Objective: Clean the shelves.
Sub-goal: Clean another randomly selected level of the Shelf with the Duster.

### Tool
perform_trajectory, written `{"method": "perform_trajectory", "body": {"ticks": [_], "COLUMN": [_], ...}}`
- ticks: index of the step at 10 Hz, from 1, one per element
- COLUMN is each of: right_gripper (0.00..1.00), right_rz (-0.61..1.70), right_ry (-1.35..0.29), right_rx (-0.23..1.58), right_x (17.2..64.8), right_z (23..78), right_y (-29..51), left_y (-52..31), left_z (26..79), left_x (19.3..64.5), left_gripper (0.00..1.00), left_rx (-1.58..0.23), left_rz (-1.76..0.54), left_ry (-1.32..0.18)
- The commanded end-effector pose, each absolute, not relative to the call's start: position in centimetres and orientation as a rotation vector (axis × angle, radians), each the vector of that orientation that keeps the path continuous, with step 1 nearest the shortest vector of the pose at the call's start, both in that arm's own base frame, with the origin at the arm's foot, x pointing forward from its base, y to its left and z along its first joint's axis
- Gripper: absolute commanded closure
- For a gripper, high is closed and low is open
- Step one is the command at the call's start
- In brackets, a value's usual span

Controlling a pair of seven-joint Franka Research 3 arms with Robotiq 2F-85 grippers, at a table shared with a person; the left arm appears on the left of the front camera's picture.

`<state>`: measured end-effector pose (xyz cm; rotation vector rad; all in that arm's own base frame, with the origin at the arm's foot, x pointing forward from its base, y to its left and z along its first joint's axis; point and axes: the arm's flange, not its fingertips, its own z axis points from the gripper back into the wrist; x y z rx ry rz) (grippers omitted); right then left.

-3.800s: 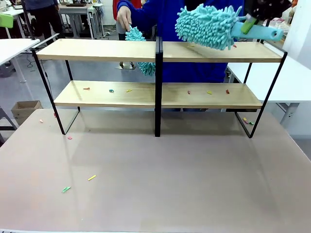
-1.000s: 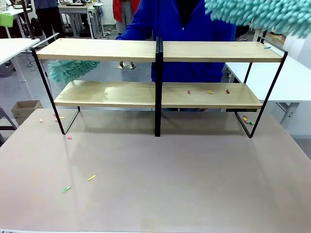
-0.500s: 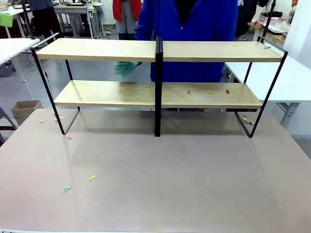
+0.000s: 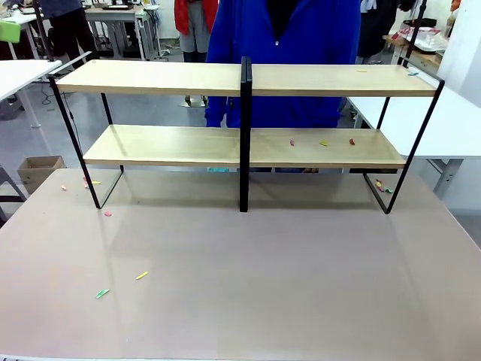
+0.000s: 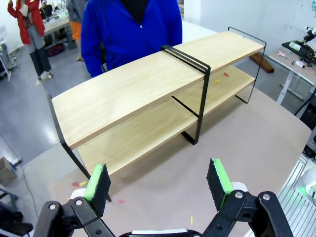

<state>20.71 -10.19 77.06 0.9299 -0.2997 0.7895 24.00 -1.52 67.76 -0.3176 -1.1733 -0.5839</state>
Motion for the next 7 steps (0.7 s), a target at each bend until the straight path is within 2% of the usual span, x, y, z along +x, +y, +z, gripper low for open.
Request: {"method": "perform_trajectory", "body": {"ticks": [1,5,7], "right_gripper": [0.88,0.88,0.88], "right_rz": [0.779,0.791,0.690], "right_ry": [-0.321,-0.343,-0.280], "right_rx": [0.870,0.849,0.798], "right_x": [22.2,28.5,31.2], "right_z": [77.1,77.5,76.5], "right_y": [-8.4,-3.2,-1.0], "left_y": [-1.3,-1.3,-1.3], "left_z": [67.8,67.8,67.8], "left_x": [24.0,24.0,24.0], "left_gripper": [0.00,0.00,0.00], "left_rx": [-0.323,-0.323,-0.323], "left_rz": [-0.597,-0.597,-0.597], "left_ry": [-1.176,-1.176,-1.176]}}
